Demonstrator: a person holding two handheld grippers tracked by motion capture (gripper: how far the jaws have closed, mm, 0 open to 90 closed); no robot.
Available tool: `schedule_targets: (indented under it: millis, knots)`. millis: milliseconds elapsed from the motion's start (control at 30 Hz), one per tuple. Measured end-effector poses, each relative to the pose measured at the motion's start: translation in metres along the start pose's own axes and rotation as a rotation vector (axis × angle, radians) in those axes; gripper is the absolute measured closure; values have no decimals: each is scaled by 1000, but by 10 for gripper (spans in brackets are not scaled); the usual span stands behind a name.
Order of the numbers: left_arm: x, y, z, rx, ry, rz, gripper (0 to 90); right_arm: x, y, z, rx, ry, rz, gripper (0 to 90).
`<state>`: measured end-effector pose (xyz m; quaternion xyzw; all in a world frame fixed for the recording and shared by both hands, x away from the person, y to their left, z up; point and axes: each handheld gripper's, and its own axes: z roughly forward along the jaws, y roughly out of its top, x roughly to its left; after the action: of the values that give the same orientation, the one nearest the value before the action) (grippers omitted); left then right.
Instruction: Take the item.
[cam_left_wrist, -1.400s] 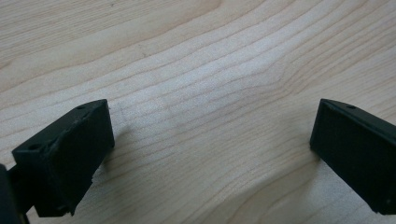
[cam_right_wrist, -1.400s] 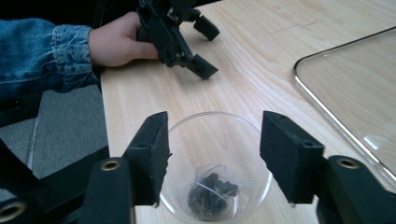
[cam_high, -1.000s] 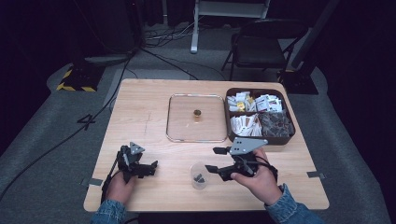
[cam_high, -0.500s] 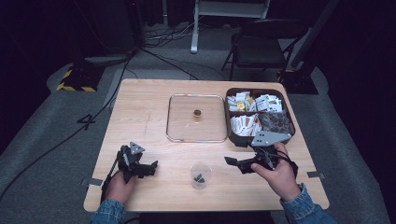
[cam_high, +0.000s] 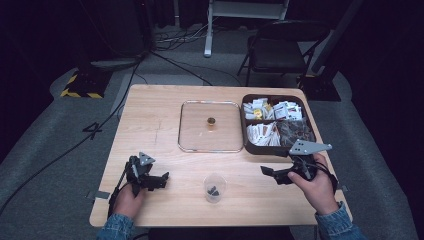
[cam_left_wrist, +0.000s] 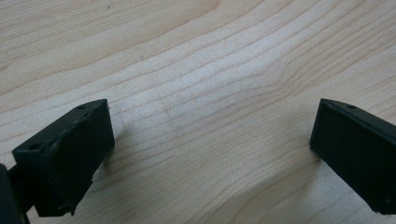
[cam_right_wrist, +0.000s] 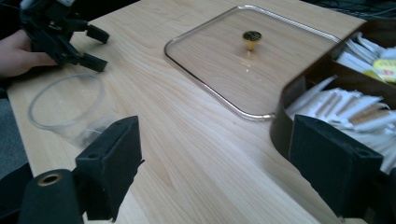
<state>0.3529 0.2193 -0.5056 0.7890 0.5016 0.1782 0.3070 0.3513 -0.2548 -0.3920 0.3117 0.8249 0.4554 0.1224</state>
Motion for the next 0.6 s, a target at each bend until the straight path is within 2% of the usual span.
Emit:
schedule_targets:
  millis: [333,600]
  knots:
    - [0,0,0,0,-1,0,1,-29,-46,7,26,-32,76,187]
    - [1,0,0,-1,-4,9,0,-38,-81,20,79,-72,104,182]
